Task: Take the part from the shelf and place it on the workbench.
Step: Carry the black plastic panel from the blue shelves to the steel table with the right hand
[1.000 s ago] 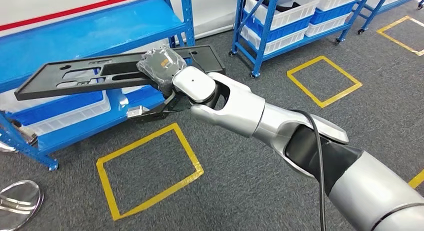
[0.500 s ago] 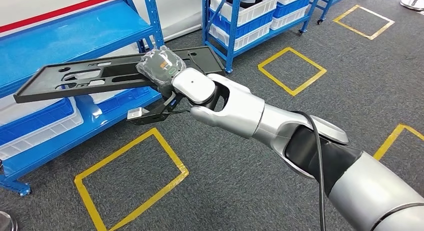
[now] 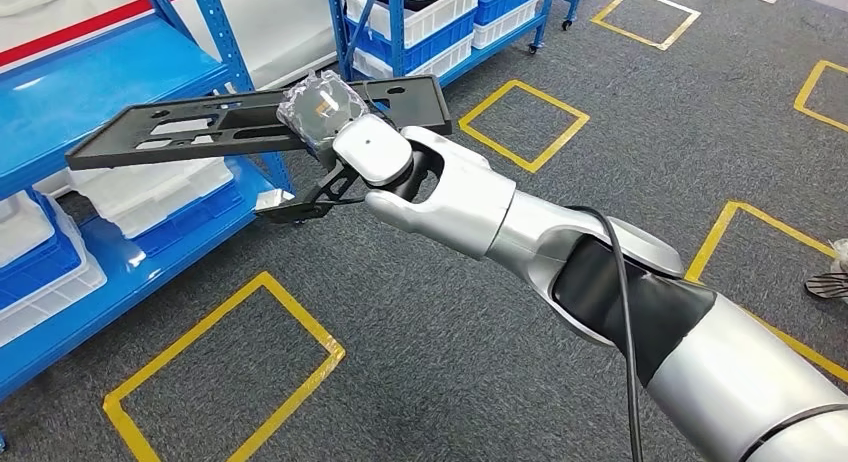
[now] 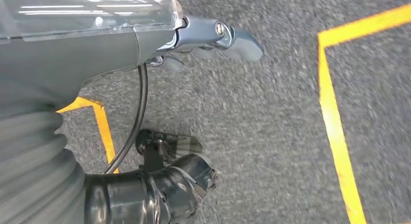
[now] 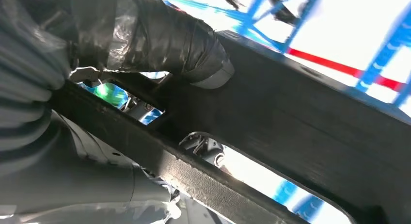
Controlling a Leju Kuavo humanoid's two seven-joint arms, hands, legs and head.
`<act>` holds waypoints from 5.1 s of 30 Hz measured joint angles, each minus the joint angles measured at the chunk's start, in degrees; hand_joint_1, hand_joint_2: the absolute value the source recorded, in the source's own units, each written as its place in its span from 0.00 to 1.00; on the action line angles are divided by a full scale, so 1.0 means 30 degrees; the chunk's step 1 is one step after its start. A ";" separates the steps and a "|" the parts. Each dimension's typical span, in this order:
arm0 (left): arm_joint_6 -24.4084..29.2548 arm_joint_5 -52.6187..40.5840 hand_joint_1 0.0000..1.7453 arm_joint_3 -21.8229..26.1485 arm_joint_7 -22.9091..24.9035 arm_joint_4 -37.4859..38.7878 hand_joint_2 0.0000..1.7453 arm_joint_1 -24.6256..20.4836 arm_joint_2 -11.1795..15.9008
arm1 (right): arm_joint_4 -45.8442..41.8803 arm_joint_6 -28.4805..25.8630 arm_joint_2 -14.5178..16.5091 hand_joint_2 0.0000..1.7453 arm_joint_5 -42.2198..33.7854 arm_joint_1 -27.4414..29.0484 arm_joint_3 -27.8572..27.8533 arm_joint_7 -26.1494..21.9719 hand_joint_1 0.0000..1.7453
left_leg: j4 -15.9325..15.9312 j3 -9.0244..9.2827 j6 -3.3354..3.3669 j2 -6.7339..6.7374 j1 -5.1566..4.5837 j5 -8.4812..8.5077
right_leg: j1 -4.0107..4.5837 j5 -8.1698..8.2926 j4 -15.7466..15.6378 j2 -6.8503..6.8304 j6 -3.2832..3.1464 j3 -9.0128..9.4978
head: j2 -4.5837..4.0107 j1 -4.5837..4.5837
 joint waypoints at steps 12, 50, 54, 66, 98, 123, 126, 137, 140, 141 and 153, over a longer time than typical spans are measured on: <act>0.0049 -0.0462 0.00 0.0080 0.0417 0.0007 1.00 0.0091 0.0009 | 0.5760 0.0031 0.2038 1.00 0.1332 -0.2438 0.0343 0.1002 1.00 | 0.0063 -0.0105 0.0016 -0.1844 0.0051 0.0162 | 0.0111 0.0180 0.0195 0.1158 0.0028 -0.0310 | 0.0000 0.0005; 0.0002 -0.0784 0.00 0.1415 0.0470 0.0002 1.00 0.0120 0.0040 | 0.8157 0.0091 0.1858 1.00 0.2513 -0.3975 -0.0229 0.1824 1.00 | -0.0518 -0.0141 0.0719 -0.1366 0.0061 0.0701 | 0.0232 -0.1756 0.3146 0.0644 0.0333 -0.1581 | 0.0000 0.0016; 0.0004 -0.0788 0.00 0.1468 0.0430 0.0000 1.00 0.0113 0.0067 | 0.8247 0.0102 0.1781 1.00 0.2556 -0.3867 -0.0235 0.1838 1.00 | -0.0341 -0.0148 0.0731 -0.1294 0.0058 0.0597 | 0.0076 -0.1569 0.4311 0.0482 0.0416 -0.2049 | 0.0000 0.0014; -0.0020 -0.0797 0.00 0.1729 0.0070 0.0000 1.00 0.0083 0.0151 | 0.8218 0.0304 0.1790 1.00 0.2866 -0.4003 -0.0253 0.1869 1.00 | 0.4011 -0.2129 -0.0095 -0.1321 -0.0015 -0.1869 | 0.0201 -0.0009 -0.0060 0.0466 -0.0465 -0.0008 | 0.0000 0.0004; 0.0000 -0.1458 0.00 0.2390 0.0060 0.0000 1.00 0.0055 0.0537 | 0.7797 0.0082 0.1743 1.00 0.2698 -0.3697 -0.2111 0.2046 1.00 | 0.5049 -0.2581 -0.0057 -0.1333 -0.0022 -0.2097 | 0.0314 0.0036 -0.0061 0.1052 -0.0588 -0.0035 | 0.0000 0.0002; -0.0071 -0.1737 0.00 0.2678 -0.0036 -0.0011 1.00 -0.0070 0.0586 | 0.8015 -0.0082 0.1880 1.00 0.2819 -0.3802 -0.2333 0.1889 1.00 | -0.0082 -0.0025 0.0157 0.0193 -0.0167 -0.0057 | 0.0422 -0.0046 -0.0029 -0.0131 -0.0234 -0.0175 | 0.0000 0.0009; -0.0087 -0.1780 0.00 0.2707 -0.0055 -0.0011 1.00 -0.0055 0.0557 | 0.8014 -0.0060 0.1943 1.00 0.2859 -0.3898 -0.2366 0.1891 1.00 | 0.2253 -0.0987 -0.0001 -0.0988 -0.0059 -0.1516 | 0.0304 0.0100 -0.0214 0.0413 -0.0487 -0.0105 | 0.0000 0.0007; -0.0111 -0.1788 0.00 0.2810 -0.0056 -0.0013 1.00 -0.0095 0.0525 | 0.8010 0.0044 0.2073 1.00 0.2966 -0.4147 -0.2366 0.1855 1.00 | -0.0043 -0.0294 0.0284 -0.2460 0.0023 0.0237 | 0.0213 0.0241 0.0051 0.2766 0.0020 -0.0468 | 0.0000 0.0007; -0.0135 -0.1804 0.00 0.2830 -0.0058 -0.0015 1.00 -0.0141 0.0505 | 0.8023 0.0073 0.1991 1.00 0.3026 -0.4267 -0.2366 0.1864 1.00 | -0.0428 -0.0129 0.0684 -0.1781 0.0074 0.0479 | 0.0294 -0.0449 0.1067 0.1634 0.0281 -0.1011 | 0.0000 0.0024; -0.0138 -0.1815 0.00 0.2836 -0.0060 -0.0015 1.00 -0.0138 0.0508 | 0.8026 0.0073 0.1994 1.00 0.3043 -0.4309 -0.2366 0.1866 1.00 | -0.0476 -0.0102 0.0775 -0.1555 0.0026 0.0503 | 0.0273 -0.1023 0.2108 0.1040 0.0325 -0.1486 | 0.0000 0.0027; -0.0260 -0.2002 0.00 0.2849 0.0009 -0.0015 1.00 -0.0190 0.0499 | 0.8154 0.0068 0.2249 1.00 0.3110 -0.4573 -0.2366 0.2030 1.00 | -0.0222 0.0046 0.0336 0.0474 -0.0232 0.0006 | 0.0552 -0.0084 -0.0156 -0.0252 -0.0116 -0.0067 | 0.0000 0.0029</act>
